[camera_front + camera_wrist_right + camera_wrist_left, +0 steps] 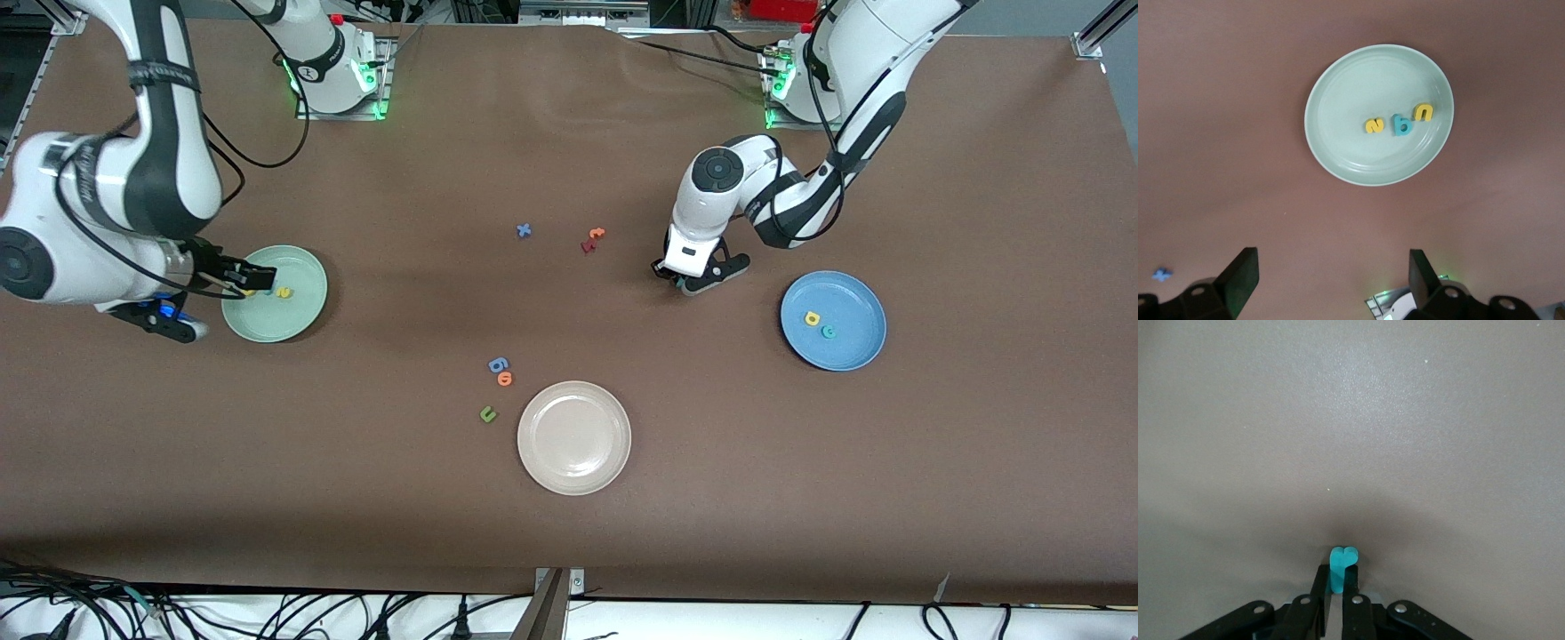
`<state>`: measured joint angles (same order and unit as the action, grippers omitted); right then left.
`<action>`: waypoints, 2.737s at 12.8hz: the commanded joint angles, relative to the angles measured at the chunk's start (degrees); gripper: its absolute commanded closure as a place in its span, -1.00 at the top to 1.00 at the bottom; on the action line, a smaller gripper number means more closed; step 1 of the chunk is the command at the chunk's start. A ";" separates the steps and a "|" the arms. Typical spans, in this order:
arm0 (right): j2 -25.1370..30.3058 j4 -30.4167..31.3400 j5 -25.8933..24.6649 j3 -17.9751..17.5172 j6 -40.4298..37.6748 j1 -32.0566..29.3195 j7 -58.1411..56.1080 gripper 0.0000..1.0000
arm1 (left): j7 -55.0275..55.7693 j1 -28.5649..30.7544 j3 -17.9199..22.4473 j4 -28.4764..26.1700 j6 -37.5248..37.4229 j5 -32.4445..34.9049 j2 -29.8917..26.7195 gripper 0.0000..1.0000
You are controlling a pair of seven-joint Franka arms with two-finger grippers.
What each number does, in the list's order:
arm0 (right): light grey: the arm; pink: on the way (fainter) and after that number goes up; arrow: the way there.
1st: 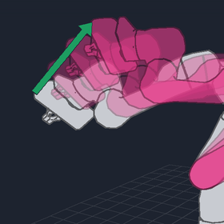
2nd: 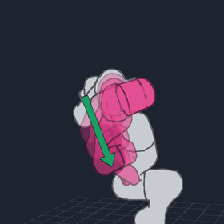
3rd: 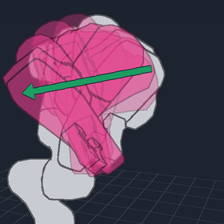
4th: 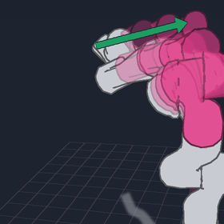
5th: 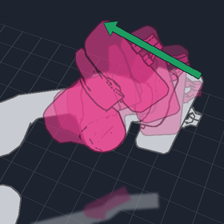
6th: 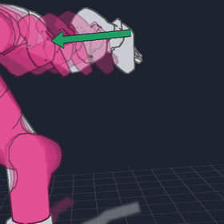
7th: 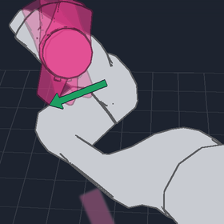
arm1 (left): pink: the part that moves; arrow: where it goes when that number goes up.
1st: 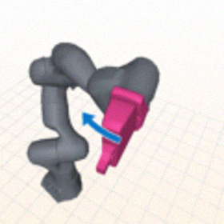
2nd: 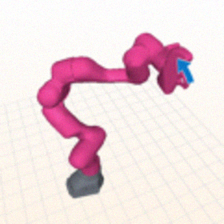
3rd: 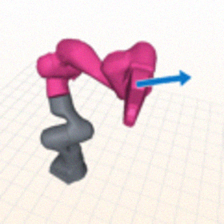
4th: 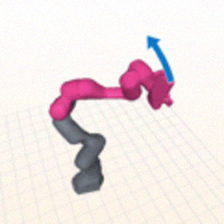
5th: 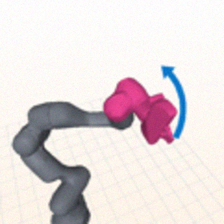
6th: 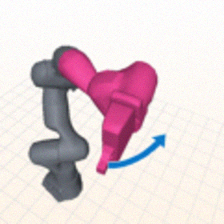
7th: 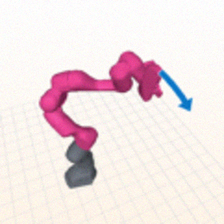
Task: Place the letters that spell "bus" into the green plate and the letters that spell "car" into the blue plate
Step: 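Return the right arm to rest while the left gripper lifts the teal letter, then lower the teal letter onto the blue plate and open the left gripper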
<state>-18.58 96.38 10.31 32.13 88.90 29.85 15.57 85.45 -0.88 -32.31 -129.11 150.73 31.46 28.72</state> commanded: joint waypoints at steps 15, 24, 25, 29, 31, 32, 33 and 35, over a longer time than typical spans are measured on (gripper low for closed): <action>3.10 -29.15 -12.02 -25.08 -9.55 -22.81 -7.40 1.00 | -22.99 6.93 -0.30 14.83 -16.40 -8.07 0.64 -1.00; 10.68 -13.94 -13.56 -24.48 3.28 -20.89 -7.31 0.99 | -63.35 19.50 0.14 16.78 -31.46 -7.64 0.55 -1.00; 10.59 -13.59 -13.65 -24.48 4.16 -20.89 -7.31 0.99 | -67.13 21.60 0.14 16.78 -31.46 -7.64 0.55 -1.00; 10.41 -14.20 -13.30 -24.84 4.52 -20.89 -7.49 1.00 | -72.61 24.52 0.14 16.69 -31.81 -7.29 0.99 0.90; 9.62 -14.21 -13.12 -24.83 4.79 -20.97 -6.97 1.00 | -73.05 24.17 -0.03 16.78 -31.81 -6.94 0.55 1.00; 9.45 -14.47 -13.30 -24.92 5.40 -20.71 -6.79 1.00 | -72.97 24.43 -0.12 16.87 -31.90 -6.94 -0.14 1.00; 9.01 -14.56 -13.30 -25.01 5.84 -20.71 -6.96 1.00 | -72.88 24.35 -0.30 16.87 -32.34 -6.94 -1.72 1.00; 9.00 -14.56 -12.69 -24.92 7.07 -21.06 -7.22 1.00 | -72.97 24.61 -0.47 17.48 -36.71 -7.72 -5.40 1.00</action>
<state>-10.22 80.84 -2.24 7.45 94.46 9.06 8.73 13.89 23.46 -32.42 -111.94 118.13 24.58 27.98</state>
